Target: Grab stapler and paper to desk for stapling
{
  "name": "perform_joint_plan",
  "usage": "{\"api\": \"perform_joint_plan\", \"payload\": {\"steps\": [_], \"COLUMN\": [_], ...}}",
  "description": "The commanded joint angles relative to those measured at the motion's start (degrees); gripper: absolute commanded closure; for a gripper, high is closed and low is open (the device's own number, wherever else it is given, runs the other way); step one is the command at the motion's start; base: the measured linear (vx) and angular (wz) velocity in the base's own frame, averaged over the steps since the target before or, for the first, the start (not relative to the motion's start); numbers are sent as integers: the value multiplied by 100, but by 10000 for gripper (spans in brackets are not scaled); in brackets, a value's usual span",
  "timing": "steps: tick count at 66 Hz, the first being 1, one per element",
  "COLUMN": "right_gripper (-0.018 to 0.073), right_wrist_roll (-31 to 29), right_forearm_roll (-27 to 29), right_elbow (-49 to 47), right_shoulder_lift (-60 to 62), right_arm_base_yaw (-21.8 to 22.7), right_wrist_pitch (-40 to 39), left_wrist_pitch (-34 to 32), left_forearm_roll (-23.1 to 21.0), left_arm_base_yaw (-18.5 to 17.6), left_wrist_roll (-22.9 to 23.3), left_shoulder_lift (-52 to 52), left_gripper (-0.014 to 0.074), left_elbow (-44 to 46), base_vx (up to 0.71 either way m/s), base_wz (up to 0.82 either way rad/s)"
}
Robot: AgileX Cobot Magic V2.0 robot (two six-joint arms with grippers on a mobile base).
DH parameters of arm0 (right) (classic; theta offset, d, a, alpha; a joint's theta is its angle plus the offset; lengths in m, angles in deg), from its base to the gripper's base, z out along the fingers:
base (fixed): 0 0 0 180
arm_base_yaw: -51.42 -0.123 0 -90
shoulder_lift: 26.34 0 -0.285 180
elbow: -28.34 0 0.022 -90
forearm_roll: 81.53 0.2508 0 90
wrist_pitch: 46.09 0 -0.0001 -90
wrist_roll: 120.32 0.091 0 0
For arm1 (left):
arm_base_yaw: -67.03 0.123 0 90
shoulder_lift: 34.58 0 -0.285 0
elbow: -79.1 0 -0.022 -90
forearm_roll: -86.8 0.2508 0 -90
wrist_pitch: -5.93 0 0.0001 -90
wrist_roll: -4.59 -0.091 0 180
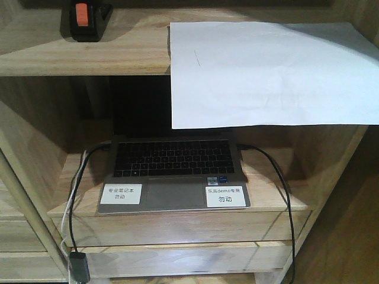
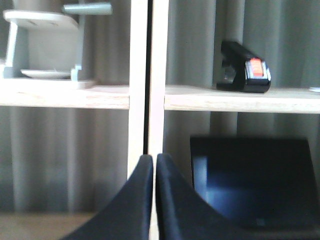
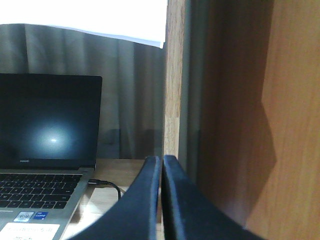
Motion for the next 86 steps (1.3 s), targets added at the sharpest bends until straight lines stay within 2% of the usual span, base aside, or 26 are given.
{"api": "perform_joint_plan", "payload": {"steps": [1, 26, 67, 75, 86], "right_gripper": [568, 568, 568, 568, 568], "right_wrist_roll": [-28, -28, -28, -28, -28], "right_forearm_roll": [-7, -7, -7, -7, -7], "right_elbow": [21, 21, 21, 21, 21], "right_shoulder_lift": [79, 79, 79, 79, 79], "right_arm_base_yaw": [19, 19, 19, 19, 19], "right_wrist_pitch": [-409, -409, -409, -409, -409], "left_wrist_pitch": [-97, 263, 193, 94, 92], "left_forearm_roll": [-46, -52, -47, -47, -47], "left_arm_base_yaw": [6, -10, -10, -10, -10], "left_wrist_roll": [-9, -73, -73, -73, -73], "left_shoulder_lift": [-450, -1556, -1619, -1619, -1619], "left_gripper": [603, 603, 595, 551, 407], "left_elbow": [525, 1504, 1522, 1522, 1522], "base_vx": [0, 0, 0, 0, 0], "base_wz": [0, 0, 0, 0, 0]}}
